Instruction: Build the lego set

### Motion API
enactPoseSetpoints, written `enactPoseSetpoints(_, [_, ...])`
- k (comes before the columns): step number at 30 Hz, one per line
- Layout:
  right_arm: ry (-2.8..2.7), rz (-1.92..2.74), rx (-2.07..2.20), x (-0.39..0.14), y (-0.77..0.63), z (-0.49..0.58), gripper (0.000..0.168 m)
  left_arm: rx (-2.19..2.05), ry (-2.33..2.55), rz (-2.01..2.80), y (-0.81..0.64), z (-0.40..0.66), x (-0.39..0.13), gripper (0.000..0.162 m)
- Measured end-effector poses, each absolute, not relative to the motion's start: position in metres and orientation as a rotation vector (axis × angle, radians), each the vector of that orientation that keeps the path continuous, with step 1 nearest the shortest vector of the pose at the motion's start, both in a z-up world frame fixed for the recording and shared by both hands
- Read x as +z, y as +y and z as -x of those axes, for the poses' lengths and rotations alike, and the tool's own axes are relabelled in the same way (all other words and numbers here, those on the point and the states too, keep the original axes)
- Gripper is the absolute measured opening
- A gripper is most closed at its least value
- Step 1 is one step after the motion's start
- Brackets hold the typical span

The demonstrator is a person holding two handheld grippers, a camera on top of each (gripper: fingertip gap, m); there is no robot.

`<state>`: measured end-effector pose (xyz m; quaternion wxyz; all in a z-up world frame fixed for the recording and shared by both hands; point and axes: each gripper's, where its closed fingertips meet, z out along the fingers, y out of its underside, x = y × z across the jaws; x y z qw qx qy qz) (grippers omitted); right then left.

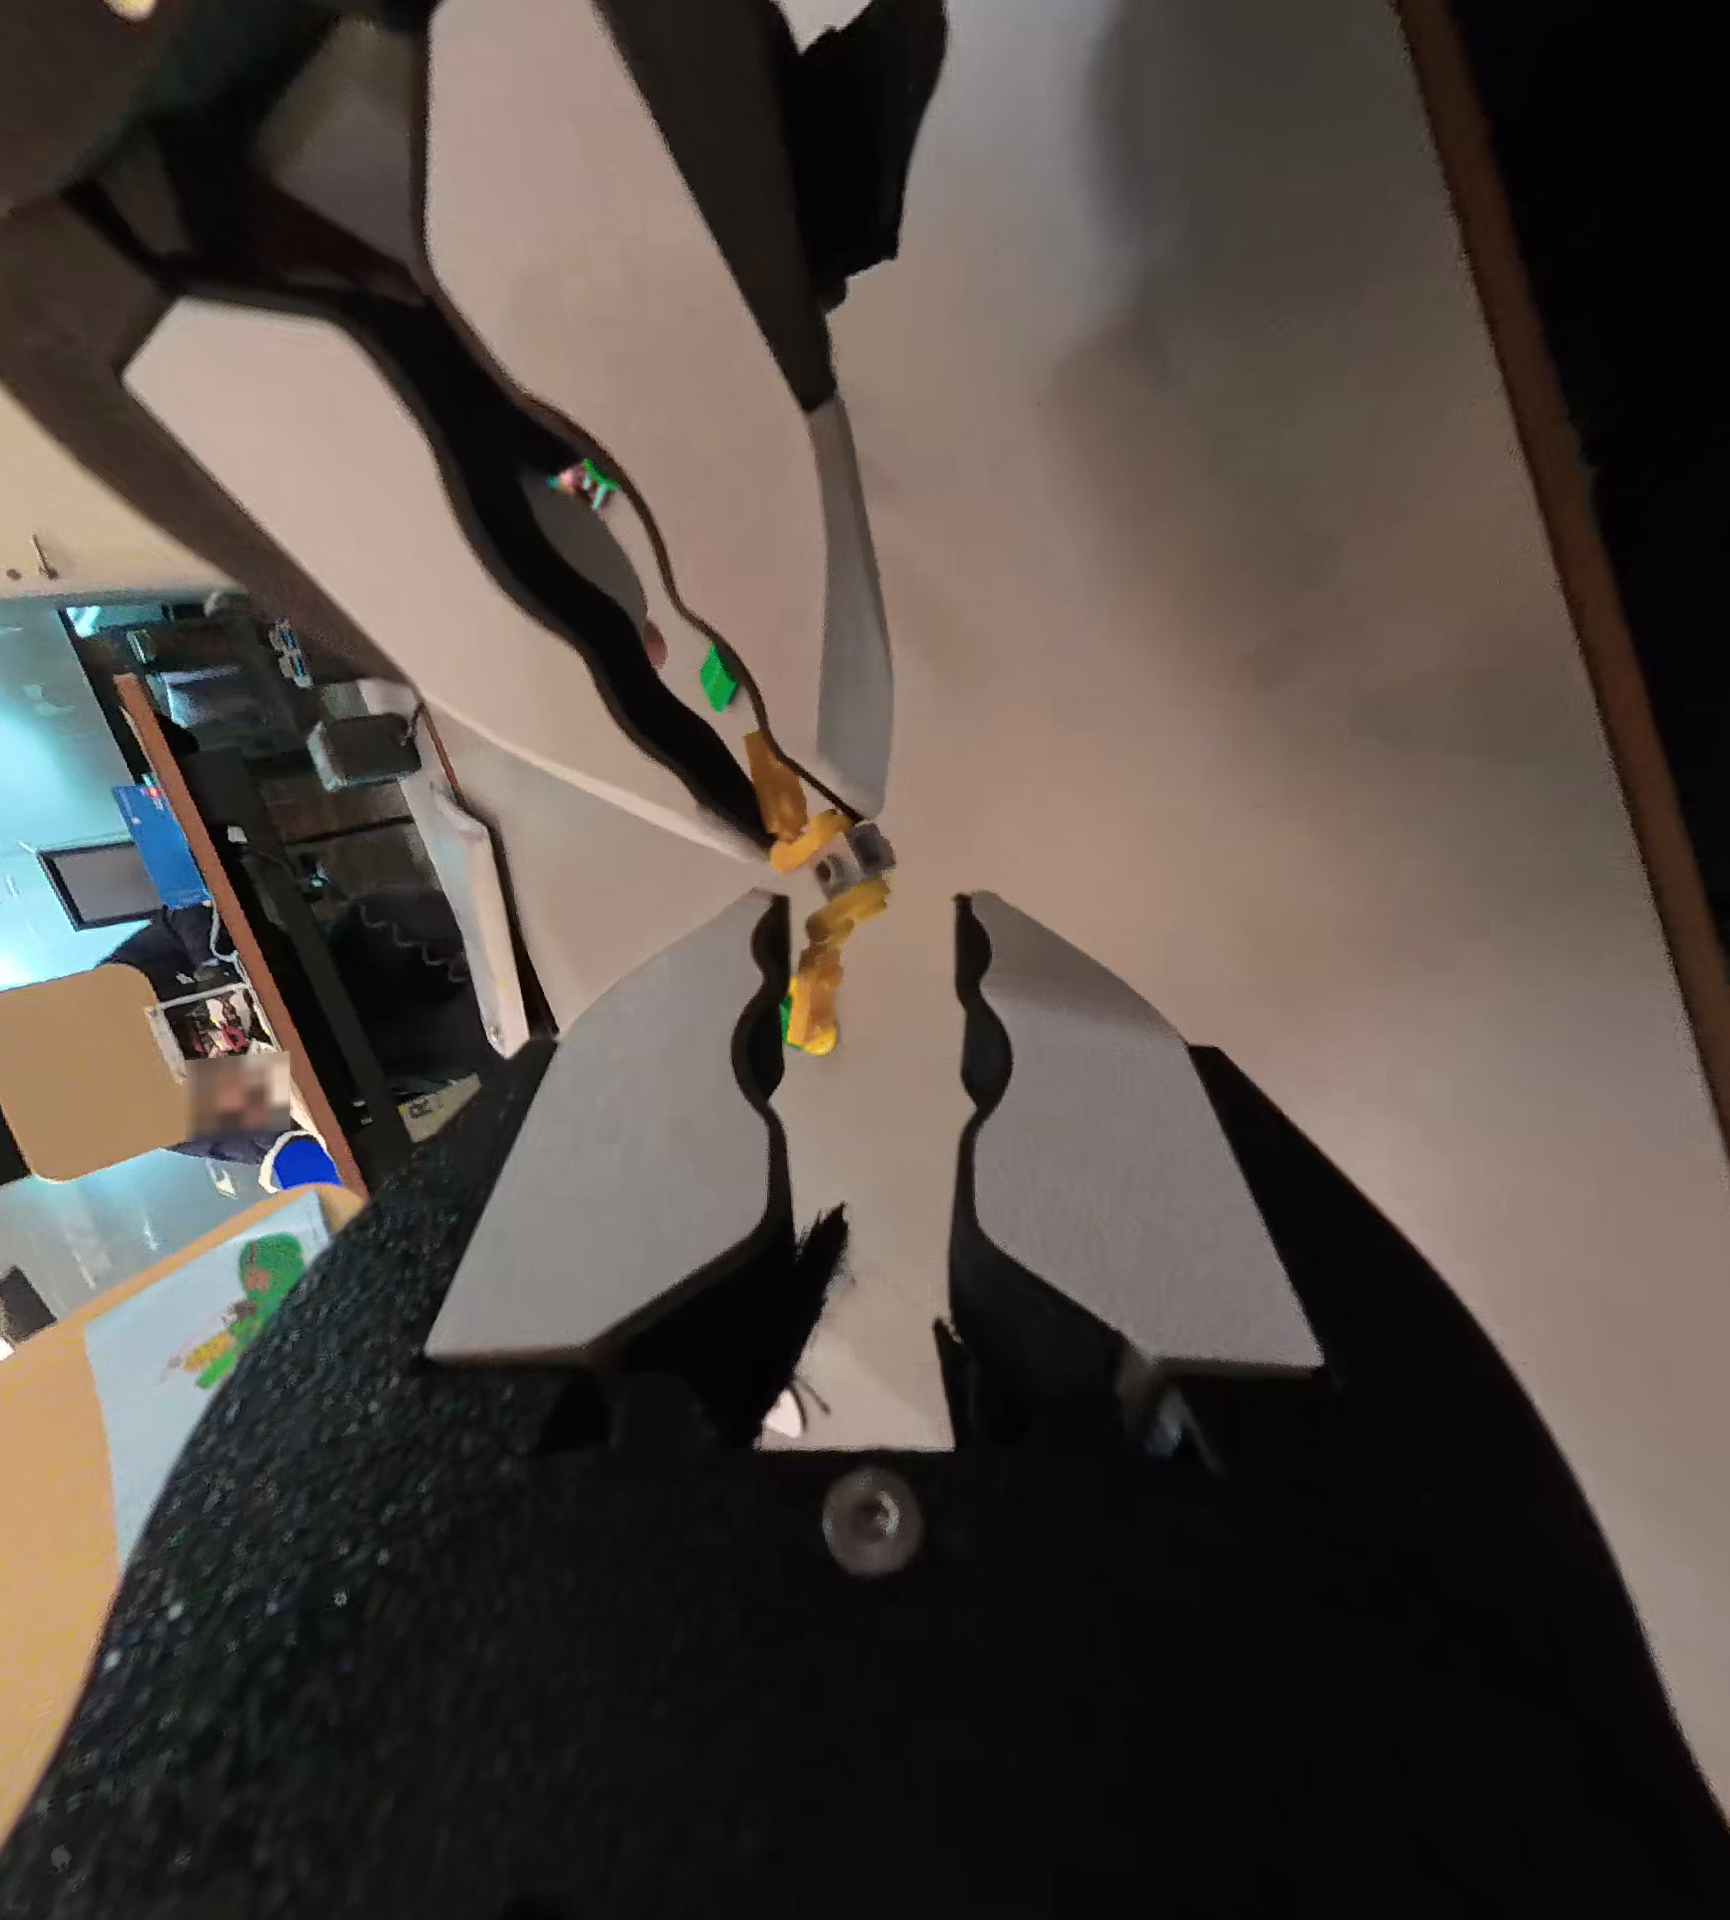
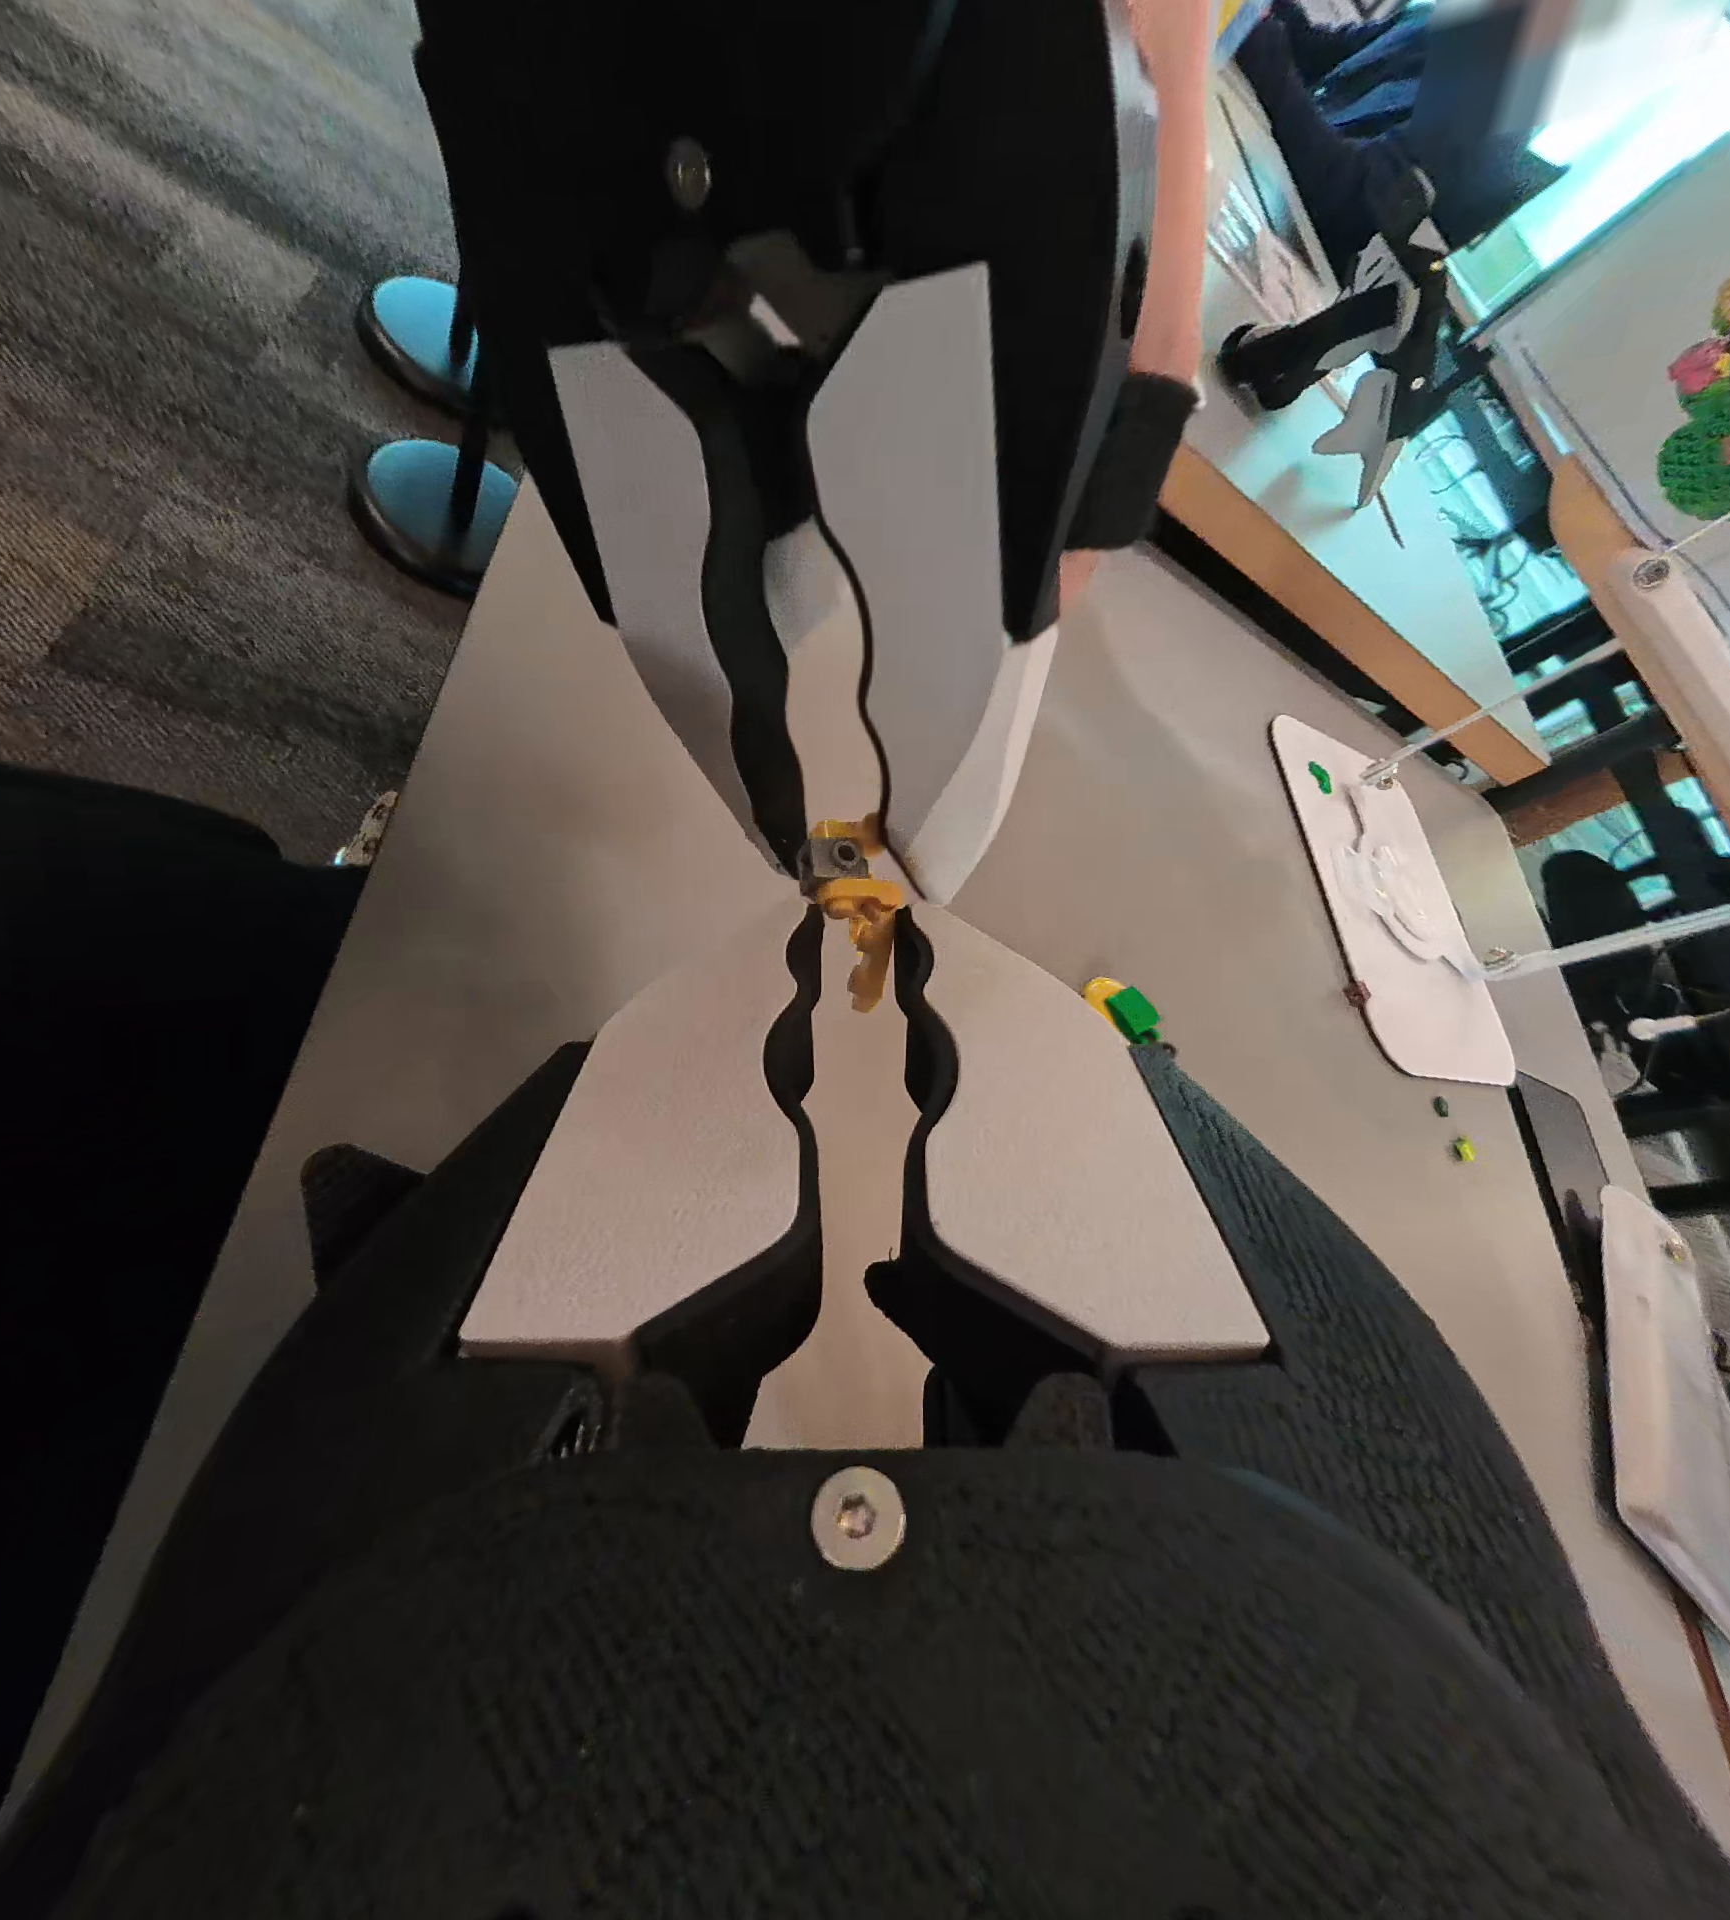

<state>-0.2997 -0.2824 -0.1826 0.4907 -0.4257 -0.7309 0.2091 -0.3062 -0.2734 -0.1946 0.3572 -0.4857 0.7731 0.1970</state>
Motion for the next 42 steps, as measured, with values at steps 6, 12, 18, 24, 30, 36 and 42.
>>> enactPoseSetpoints(6, [-1.687, 0.983, 0.614, -0.163, -0.281, 0.295, 0.011, 0.263, 1.739, 1.417, -0.275, 0.305, -0.176, 0.056])
enactPoseSetpoints(12, [-1.618, 0.905, 0.754, -0.14, -0.284, 0.289, 0.011, -0.141, 1.396, 1.421, -0.284, 0.293, -0.149, 0.053])
enactPoseSetpoints(18, [-1.624, 0.895, 0.793, -0.139, -0.287, 0.29, 0.009, -0.191, 1.305, 1.398, -0.284, 0.295, -0.137, 0.034])
enactPoseSetpoints(24, [-1.639, 0.891, 0.85, -0.139, -0.29, 0.289, 0.009, -0.287, 1.285, 1.418, -0.288, 0.292, -0.132, 0.053])
enactPoseSetpoints(30, [-1.686, 0.85, 0.925, -0.137, -0.3, 0.285, 0.005, -0.428, 1.302, 1.4, -0.302, 0.284, -0.127, 0.027])
enactPoseSetpoints(36, [-1.698, 0.86, 0.937, -0.138, -0.301, 0.283, 0.004, -0.534, 1.267, 1.409, -0.305, 0.283, -0.127, 0.03])
enactPoseSetpoints(42, [-1.733, 0.832, 0.889, -0.142, -0.301, 0.282, 0.004, -0.598, 1.225, 1.412, -0.304, 0.28, -0.124, 0.02])
